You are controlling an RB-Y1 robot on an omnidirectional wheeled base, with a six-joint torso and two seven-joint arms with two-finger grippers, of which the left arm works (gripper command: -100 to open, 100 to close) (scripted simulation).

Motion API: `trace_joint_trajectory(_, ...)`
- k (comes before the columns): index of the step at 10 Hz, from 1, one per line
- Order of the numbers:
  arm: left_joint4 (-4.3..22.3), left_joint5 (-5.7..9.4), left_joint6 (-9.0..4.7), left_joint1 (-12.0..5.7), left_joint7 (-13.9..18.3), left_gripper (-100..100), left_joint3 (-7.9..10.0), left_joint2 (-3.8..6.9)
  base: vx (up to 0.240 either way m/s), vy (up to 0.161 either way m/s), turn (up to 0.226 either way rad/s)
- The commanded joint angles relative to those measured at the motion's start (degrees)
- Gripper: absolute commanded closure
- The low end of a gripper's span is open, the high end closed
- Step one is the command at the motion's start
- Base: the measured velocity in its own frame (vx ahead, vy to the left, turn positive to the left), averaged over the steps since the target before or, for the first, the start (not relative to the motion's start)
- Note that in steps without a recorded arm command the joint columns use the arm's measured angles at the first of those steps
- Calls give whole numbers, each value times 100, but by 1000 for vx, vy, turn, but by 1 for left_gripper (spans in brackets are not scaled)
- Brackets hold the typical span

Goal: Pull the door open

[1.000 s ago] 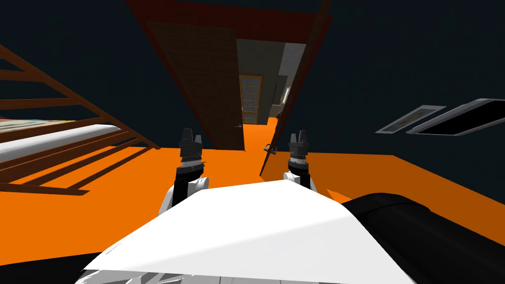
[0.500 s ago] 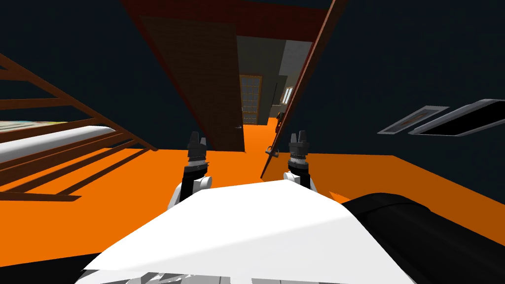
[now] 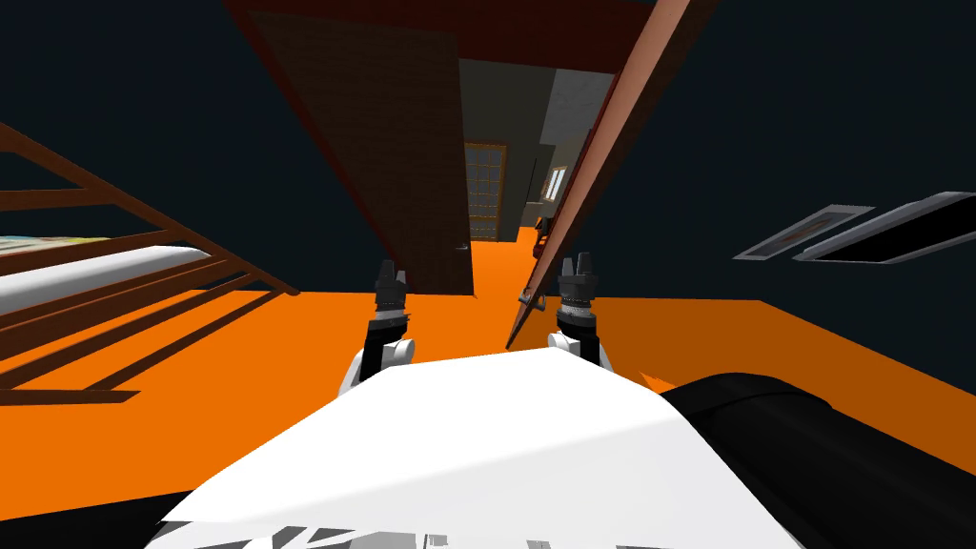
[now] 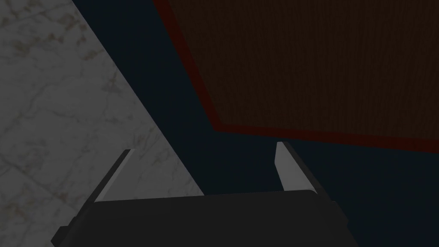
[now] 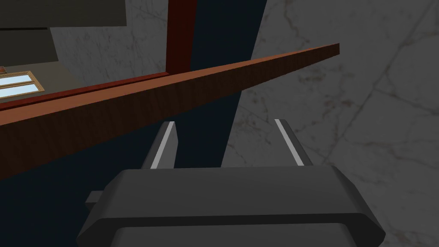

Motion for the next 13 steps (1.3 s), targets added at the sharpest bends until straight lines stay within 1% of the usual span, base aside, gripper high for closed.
trace_joint_trajectory(1,221,64,-51,-80,-41,-100,-45,-2,79,32,-23)
trace_joint_trajectory(4,682,202,-170,-240,-93,-100,-98,19,94,30,-23)
trace_joint_trajectory(13,2202,665,-567,-782,-272,-100,-274,43,95,48,-32)
